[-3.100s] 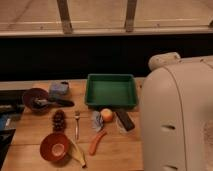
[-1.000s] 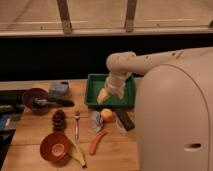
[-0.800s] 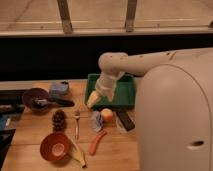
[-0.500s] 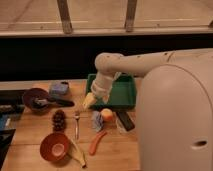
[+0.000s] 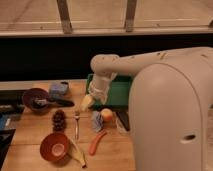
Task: Place grapes in tray
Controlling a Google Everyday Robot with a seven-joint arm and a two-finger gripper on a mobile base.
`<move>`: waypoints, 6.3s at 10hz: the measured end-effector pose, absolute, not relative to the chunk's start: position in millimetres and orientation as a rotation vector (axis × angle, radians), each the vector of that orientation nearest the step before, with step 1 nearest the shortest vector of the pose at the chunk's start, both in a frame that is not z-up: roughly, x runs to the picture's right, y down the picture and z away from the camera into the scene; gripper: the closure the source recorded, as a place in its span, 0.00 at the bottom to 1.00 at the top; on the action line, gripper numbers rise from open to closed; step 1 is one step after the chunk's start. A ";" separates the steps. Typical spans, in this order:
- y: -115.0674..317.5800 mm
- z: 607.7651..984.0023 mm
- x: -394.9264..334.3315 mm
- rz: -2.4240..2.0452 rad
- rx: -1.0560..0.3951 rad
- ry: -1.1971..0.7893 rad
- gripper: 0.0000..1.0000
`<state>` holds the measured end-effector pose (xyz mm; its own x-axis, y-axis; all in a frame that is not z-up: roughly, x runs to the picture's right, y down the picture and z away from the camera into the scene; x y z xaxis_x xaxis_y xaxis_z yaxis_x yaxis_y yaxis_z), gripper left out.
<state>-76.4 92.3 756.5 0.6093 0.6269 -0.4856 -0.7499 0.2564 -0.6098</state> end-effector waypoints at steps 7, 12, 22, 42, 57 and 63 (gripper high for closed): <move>122.8 793.2 -194.8 0.722 -0.956 0.014 0.28; 139.4 776.6 -225.4 0.598 -0.984 -0.169 0.28; 181.4 839.9 -279.9 0.510 -0.969 0.092 0.28; 120.0 774.0 -297.1 0.507 -0.988 -0.350 1.00; -19.7 744.1 -46.0 1.135 -0.527 -0.295 1.00; -16.3 747.7 -48.4 1.132 -0.531 -0.284 1.00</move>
<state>-48.4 -16.3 747.7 0.4072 0.9120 -0.0496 -0.7810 0.3195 -0.5367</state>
